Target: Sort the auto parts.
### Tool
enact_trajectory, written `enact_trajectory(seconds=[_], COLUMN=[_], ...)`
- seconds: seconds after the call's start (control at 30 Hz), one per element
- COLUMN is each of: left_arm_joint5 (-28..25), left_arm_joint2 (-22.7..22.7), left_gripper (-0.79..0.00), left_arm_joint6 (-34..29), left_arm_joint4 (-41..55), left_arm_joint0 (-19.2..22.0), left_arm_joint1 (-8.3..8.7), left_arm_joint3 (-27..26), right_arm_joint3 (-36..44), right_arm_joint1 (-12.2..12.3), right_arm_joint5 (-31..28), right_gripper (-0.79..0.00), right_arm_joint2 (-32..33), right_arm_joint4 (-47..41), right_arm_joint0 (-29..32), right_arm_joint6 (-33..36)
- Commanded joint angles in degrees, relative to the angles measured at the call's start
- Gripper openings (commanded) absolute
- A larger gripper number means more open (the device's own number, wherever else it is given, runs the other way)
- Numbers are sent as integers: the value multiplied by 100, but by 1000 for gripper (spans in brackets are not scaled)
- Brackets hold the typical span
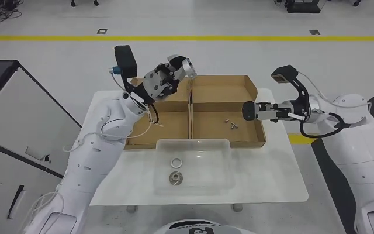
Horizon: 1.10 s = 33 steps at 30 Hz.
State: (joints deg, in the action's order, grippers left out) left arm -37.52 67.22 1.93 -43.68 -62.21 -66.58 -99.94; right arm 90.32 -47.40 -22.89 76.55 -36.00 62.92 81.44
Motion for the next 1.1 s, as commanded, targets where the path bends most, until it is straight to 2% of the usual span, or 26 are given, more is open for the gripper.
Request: enact_trajectory(seconds=[0.0, 0.2, 0.27, 0.4, 0.57, 0.87, 1.07], left_arm_joint5=[41, 192, 193, 183, 160, 379, 0], left_arm_joint2=[133, 301, 231, 49, -310, -907, -1276], left_gripper=[-785, -785, -785, -785, -785, -785, -785], left_arm_joint6=[-293, -1610, -2295, -3189, -3817, -4564, -4797], left_arm_joint4=[-103, -474, -671, -1059, -1242, -1358, -1685], left_arm_joint0=[11, 442, 679, 1071, 1261, 1484, 1817], left_arm_joint1=[29, 95, 113, 125, 100, 14, -38], left_arm_joint3=[6, 236, 365, 661, 1003, 1388, 1676], right_arm_joint3=[0, 0, 0, 0, 0, 0, 0], right_arm_joint1=[0, 0, 0, 0, 0, 0, 0], right_arm_joint5=[0, 0, 0, 0, 0, 0, 0], right_gripper=[0, 0, 0, 0, 0, 0, 0], right_arm_joint2=[0, 0, 0, 0, 0, 0, 0], right_arm_joint4=[0, 0, 0, 0, 0, 0, 0], right_arm_joint0=[0, 0, 0, 0, 0, 0, 0], right_arm_joint6=[0, 0, 0, 0, 0, 0, 0])
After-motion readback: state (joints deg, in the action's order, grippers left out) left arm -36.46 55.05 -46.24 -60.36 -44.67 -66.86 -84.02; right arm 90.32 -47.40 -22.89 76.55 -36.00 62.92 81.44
